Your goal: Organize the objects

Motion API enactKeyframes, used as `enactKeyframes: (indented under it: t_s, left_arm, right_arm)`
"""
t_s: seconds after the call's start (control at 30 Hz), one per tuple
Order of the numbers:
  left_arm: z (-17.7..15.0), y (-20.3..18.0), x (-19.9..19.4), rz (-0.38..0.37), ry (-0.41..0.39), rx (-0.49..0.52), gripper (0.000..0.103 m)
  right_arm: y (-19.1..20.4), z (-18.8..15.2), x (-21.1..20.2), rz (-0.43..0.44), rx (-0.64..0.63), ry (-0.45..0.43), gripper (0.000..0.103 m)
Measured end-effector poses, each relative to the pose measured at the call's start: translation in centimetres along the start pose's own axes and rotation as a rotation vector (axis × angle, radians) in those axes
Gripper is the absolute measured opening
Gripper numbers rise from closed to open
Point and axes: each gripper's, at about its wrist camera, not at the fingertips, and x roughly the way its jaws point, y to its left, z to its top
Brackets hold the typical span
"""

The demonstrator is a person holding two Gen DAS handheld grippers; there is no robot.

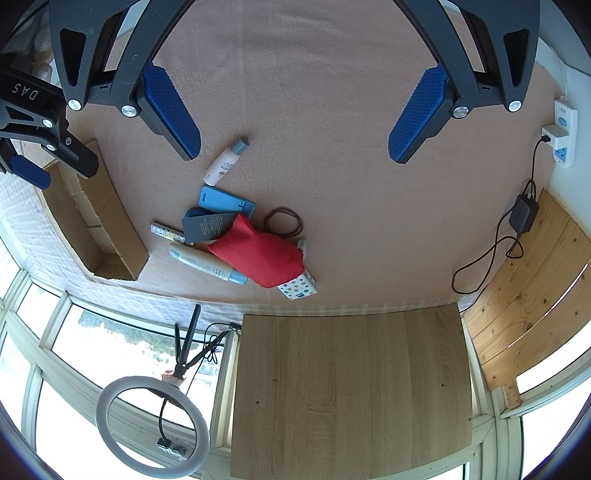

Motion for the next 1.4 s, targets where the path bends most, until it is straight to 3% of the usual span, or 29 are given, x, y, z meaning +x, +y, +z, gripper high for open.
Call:
enactKeyframes:
  t_s: [1.03, 1.4]
  left_arm:
    - [0.5, 0.7, 1.2, 0.004, 0.009, -0.007, 0.103]
    - [0.9, 2.9, 3.3, 0.027, 0.034, -0.051, 0.103]
  right_arm:
    - [0.2, 0.1, 1.8, 0.043, 0.016, 0.041, 0.103]
    - [1.0, 3.0, 5.3, 0.150, -0.024, 0.081, 0.103]
